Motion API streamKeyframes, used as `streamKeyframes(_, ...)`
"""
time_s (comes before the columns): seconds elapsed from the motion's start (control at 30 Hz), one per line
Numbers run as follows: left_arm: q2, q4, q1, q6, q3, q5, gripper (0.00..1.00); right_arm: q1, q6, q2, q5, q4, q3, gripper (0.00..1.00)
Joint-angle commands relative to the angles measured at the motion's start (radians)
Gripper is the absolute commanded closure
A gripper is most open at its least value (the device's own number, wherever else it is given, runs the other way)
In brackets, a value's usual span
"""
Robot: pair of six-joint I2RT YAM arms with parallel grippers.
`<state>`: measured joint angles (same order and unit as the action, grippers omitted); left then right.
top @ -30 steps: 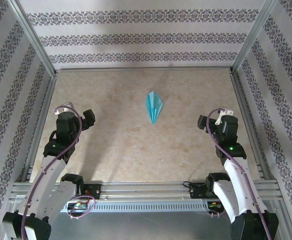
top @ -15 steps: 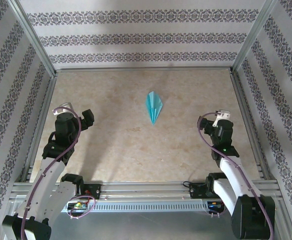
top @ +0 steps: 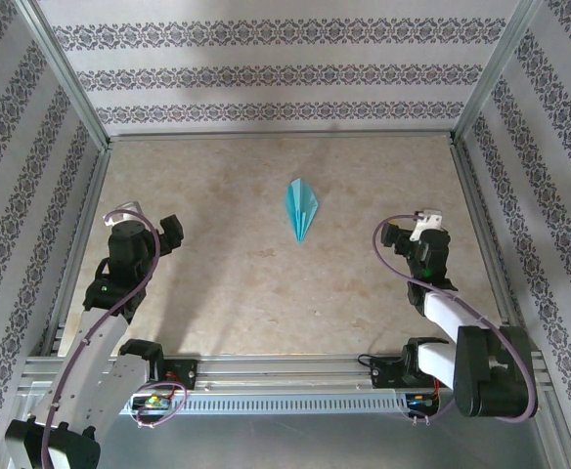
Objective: Fold a paper plane with a square sheet of paper (fold left side to right side)
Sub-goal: Reset both arms
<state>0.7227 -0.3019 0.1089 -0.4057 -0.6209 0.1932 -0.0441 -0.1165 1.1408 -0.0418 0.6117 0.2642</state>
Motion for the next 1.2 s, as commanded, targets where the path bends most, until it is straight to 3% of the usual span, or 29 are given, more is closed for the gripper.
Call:
streamKeyframes(0.0,-0.002,-0.02,-0.016,0.029,0.0,0.025,0.0,-0.008,0.034,0.038,0.041,0.148,-0.018,0.02)
streamKeyframes(0.6,0.013,-0.023,-0.017,0.025,-0.003,0.029,0.0,0.001,0.024,0.394,0.051,0.652,-0.071,0.02)
streamKeyframes(0.8,0.02,-0.014,-0.017,0.025,-0.002,0.035,0.0,0.001,0.02,0.39,0.048,0.615,-0.051,0.02)
streamKeyframes(1.0,0.04,0.013,-0.017,0.016,0.011,0.026,0.0,0.04,0.054,0.388,0.0,0.364,0.074,0.01)
streamKeyframes(1.17,0.059,0.04,-0.017,0.036,0.026,0.04,0.0,0.046,0.057,0.39,-0.008,0.37,0.073,0.02)
